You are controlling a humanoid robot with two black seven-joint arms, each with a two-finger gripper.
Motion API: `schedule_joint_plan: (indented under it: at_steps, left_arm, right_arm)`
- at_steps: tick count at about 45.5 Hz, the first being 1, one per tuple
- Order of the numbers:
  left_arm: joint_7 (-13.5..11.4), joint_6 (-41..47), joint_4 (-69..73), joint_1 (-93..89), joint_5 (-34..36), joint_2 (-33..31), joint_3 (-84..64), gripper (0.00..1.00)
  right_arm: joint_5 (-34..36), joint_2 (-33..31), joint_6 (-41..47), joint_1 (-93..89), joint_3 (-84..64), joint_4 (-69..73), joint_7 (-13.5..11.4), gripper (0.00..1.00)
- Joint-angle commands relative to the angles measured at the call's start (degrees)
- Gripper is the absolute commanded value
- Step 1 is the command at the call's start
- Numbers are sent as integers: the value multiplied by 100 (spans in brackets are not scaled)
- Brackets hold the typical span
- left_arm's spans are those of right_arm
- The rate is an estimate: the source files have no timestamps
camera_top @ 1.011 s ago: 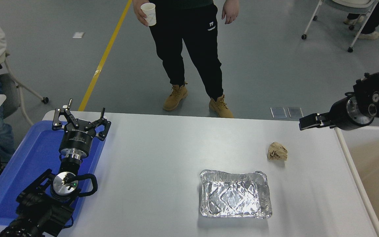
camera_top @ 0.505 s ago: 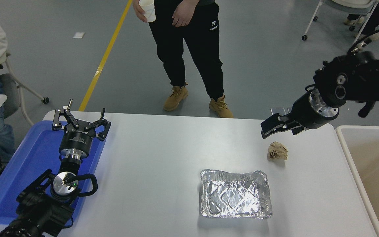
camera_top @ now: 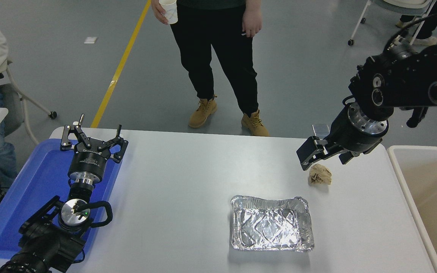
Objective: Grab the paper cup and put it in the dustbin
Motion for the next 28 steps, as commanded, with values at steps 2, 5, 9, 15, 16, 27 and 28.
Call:
schedule_joint_plan:
  at_steps: [2,5,9,15,16,27,28]
  left_arm:
    - [-7,0,1,0,0,-2,-1,100]
    - [-7,0,1,0,0,-2,-1,100]
    - [-7,0,1,0,0,-2,-1,100]
    - [-7,0,1,0,0,-2,-1,100]
    - [-7,0,1,0,0,7,-1,100]
    - [-7,0,1,0,0,-2,-1,100]
    - [-7,0,1,0,0,-2,-1,100]
  right_arm:
    - [742,266,12,553,-162,280,1,100]
    - [856,406,12,703,-171,377,1,100]
    - [1216,626,3,773,-171,377,1,100]
    - [1331,846,-15,773,-162,360,19,100]
    - [1331,846,-15,773,-162,360,19,100]
    - [1322,951,-15,756,-145,351,28,100]
    - [1322,951,-15,756,-145,351,28,100]
